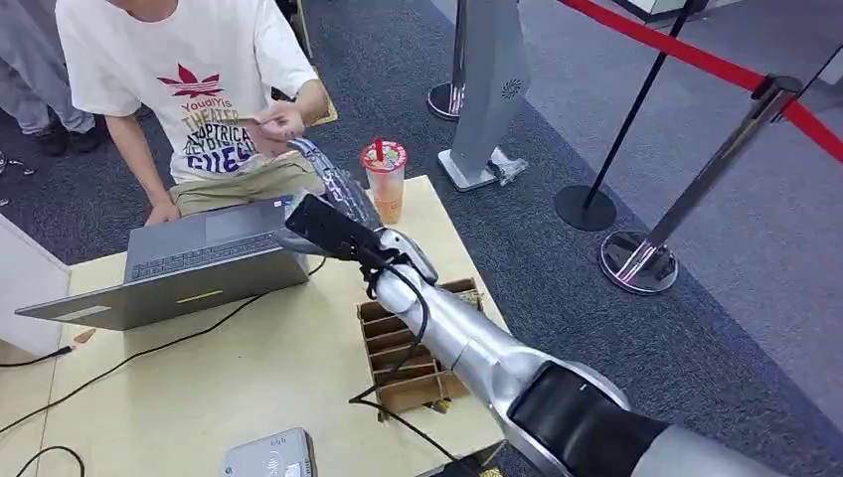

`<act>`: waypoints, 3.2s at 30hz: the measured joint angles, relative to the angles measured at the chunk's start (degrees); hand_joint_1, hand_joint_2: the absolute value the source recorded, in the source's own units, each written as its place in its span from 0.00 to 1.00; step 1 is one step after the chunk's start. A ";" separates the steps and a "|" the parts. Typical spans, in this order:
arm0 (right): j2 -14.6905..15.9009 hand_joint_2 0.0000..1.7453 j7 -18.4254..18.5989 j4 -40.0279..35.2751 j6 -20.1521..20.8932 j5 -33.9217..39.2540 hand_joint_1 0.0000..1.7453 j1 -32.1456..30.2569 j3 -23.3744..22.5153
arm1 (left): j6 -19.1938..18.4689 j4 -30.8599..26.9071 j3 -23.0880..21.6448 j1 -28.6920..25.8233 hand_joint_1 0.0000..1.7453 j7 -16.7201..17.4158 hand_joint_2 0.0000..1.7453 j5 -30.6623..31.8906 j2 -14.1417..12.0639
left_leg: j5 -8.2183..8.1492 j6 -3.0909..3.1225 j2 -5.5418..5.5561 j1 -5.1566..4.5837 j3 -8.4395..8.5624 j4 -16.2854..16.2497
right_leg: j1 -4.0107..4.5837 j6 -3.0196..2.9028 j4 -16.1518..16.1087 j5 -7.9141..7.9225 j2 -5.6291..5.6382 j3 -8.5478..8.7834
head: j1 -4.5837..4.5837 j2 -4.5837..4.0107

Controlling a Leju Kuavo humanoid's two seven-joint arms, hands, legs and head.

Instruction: Pass the card to the sensor for recognition and then transmit it.

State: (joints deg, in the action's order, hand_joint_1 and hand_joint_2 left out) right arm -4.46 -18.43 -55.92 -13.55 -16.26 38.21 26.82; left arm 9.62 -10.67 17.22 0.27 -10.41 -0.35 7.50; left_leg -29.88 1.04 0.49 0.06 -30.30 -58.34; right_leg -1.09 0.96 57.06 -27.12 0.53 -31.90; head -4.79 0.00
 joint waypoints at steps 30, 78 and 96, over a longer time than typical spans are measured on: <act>14.69 1.00 8.02 -29.41 -12.83 -26.52 0.00 -26.07 -2.78 | -0.55 0.00 0.00 -0.34 0.00 -0.33 0.00 1.03 0.02 | -0.02 0.00 0.04 -0.01 -0.01 0.00 | 0.00 0.00 -0.03 -0.01 -0.03 0.00 | 0.00 0.00; 17.34 1.00 10.12 -30.44 -7.28 -28.84 0.31 -37.22 -2.45 | -1.05 0.00 0.02 -0.36 0.00 -0.06 0.00 1.81 0.20 | -0.01 -0.01 0.03 -0.01 -0.01 0.00 | -0.01 0.00 -0.02 0.00 -0.03 0.01 | 0.00 0.00; 17.95 1.00 9.86 -22.85 -8.15 -26.65 0.47 -35.18 -2.47 | -1.81 0.00 -0.13 -0.35 0.00 -0.04 0.00 2.34 -0.68 | -0.01 -0.01 0.03 -0.01 -0.02 0.00 | 0.00 0.00 -0.02 0.00 -0.03 0.01 | 0.00 0.00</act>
State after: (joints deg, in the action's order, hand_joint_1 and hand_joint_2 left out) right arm 13.49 -8.57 -78.77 -21.70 -42.91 3.03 24.35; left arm 7.80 -10.67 17.09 -0.08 -10.45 1.99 6.82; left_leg -29.89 1.03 0.53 0.06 -30.31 -58.34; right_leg -1.09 0.97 57.04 -27.13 0.51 -31.88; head -4.79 0.00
